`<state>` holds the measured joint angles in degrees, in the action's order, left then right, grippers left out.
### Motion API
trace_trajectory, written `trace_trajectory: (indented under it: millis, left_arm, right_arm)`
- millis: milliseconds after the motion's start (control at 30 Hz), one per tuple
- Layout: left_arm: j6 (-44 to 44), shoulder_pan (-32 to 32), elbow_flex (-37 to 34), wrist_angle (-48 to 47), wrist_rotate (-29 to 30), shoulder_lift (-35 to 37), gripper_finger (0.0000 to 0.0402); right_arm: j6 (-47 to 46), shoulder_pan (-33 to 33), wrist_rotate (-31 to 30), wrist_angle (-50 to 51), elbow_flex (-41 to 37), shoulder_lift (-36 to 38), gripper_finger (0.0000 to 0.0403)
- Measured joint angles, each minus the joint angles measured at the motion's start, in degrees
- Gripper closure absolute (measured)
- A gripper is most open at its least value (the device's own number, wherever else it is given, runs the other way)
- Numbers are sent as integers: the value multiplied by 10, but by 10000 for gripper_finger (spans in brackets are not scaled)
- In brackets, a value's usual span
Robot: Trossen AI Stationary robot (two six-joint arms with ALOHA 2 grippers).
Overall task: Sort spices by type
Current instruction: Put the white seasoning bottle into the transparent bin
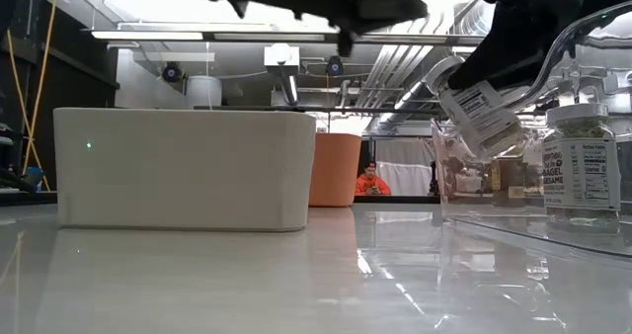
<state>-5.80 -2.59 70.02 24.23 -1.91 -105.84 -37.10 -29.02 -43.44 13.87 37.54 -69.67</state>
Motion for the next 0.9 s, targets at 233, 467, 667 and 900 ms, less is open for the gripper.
trace_trajectory:
  millis: [233, 467, 667, 900]
  left_arm:
    - [-60, -1, 0, 59, 0, -61, 401]
    - [-61, -6, 0, 61, 0, -79, 401]
    - [-56, -6, 0, 60, 0, -84, 401]
    - [-52, -6, 12, 60, 0, -105, 401]
  right_arm:
    - [0, -28, -15, 4, 0, 0, 203]
    - [1, -44, -17, 17, 0, 0, 201]
    - [-2, -44, -18, 42, 0, -2, 190]
    - [-5, -44, -10, 43, 1, -20, 189]
